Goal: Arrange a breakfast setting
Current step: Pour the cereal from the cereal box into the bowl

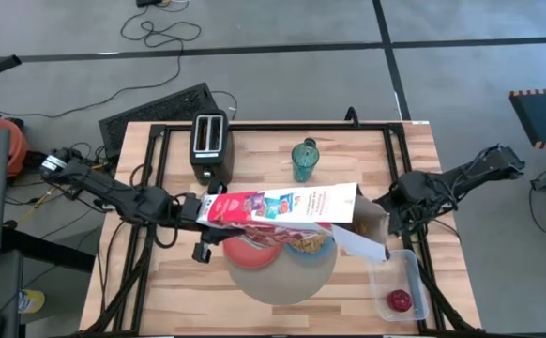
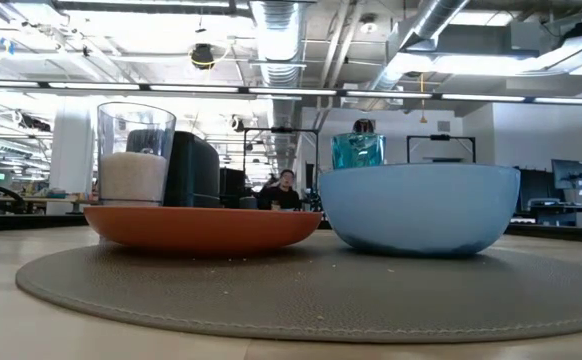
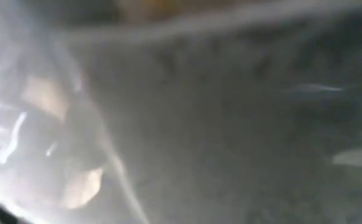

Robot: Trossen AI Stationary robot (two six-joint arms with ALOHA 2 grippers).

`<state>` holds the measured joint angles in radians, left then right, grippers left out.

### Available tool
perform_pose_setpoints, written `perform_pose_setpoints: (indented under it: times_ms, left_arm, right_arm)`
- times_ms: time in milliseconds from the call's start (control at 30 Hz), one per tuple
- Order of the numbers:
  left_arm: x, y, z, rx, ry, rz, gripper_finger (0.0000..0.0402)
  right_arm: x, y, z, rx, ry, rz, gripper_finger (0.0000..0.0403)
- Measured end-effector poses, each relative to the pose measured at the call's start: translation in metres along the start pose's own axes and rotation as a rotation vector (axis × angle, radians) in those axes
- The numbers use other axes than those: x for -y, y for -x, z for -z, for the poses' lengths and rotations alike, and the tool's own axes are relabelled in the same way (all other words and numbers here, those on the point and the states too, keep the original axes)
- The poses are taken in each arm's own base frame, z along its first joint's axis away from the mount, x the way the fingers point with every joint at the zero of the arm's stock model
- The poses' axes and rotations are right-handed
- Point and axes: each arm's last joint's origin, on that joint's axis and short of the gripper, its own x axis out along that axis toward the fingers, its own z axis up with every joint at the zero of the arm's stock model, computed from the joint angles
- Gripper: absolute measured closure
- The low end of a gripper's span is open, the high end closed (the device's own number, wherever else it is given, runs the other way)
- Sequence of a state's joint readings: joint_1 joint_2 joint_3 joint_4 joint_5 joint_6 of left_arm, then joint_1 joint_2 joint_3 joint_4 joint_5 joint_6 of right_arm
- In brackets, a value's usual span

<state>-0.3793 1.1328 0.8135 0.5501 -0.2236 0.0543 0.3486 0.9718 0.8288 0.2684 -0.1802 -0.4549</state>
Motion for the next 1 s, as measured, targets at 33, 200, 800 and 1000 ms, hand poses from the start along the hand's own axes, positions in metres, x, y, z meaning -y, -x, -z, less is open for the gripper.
perform_pose_setpoints:
  times_ms: [33, 200, 800, 1000]
  left_arm:
    - [-0.001, -0.001, 0.001, 0.0, 0.006, 0.005, 0.0264]
    - [-0.005, -0.006, 0.007, -0.007, 0.037, -0.003, 0.0264]
    - [-0.019, -0.033, 0.036, -0.01, 0.116, 0.051, 0.0264]
    - [-0.015, -0.021, 0.021, 0.012, 0.036, 0.021, 0.0264]
  right_arm:
    - [0.002, 0.0, -0.001, 0.01, 0.006, 0.01, 0.0378]
    - [0.008, 0.001, -0.002, 0.043, 0.026, 0.037, 0.0361]
    - [0.015, 0.004, -0.001, 0.058, 0.028, 0.047, 0.0368]
    - [0.01, 0.009, 0.002, -0.016, -0.096, 0.017, 0.0368]
